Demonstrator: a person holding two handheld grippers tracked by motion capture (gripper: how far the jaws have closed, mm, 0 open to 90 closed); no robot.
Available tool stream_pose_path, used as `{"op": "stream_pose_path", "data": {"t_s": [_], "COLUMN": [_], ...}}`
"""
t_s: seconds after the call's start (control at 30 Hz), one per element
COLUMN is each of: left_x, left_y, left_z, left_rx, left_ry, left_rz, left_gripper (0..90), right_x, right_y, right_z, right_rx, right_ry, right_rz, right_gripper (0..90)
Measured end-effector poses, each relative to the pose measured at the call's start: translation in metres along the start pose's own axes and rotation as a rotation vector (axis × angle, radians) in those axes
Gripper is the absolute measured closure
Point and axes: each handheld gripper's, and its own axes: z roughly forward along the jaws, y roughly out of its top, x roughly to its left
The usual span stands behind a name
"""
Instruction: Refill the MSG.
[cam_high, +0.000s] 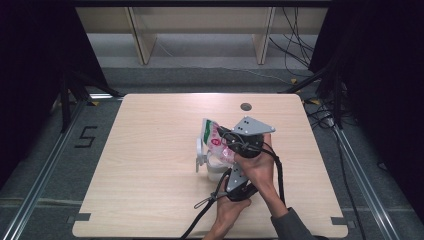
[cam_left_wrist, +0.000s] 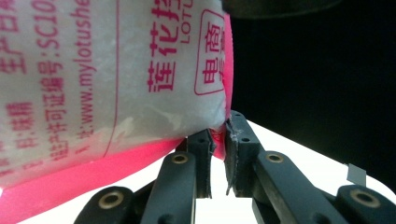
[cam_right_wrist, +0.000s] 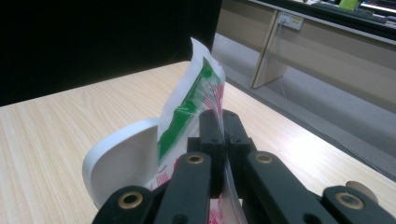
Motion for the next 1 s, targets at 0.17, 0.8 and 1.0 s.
{"op": "stream_pose_path", "data": {"t_s": [0.17,0.8,1.0], "left_x": [0.0002,0.0004,0.0021], "left_y": [-0.0006,0.0019,0.0028], "left_z": [0.0016,-0.0009,0.0007], "left_rx": [-0.015,0.009,0.01], "left_ry": [-0.01,-0.002,-0.008], "left_rz": [-0.003,0.031,0.033], "left_gripper": [81.2,81.1,81.1], "right_x": [0.0006,0.0025,0.0018], "right_y": [0.0005,0.0019,0.0019], "right_z": [-0.0007,-0.0013,-0.0005], "right_rx": [-0.002,0.004,-0.002], "right_ry": [-0.004,0.005,0.005], "right_rz": [-0.002,-0.006,-0.006], "right_gripper": [90.0,90.0,90.0]}}
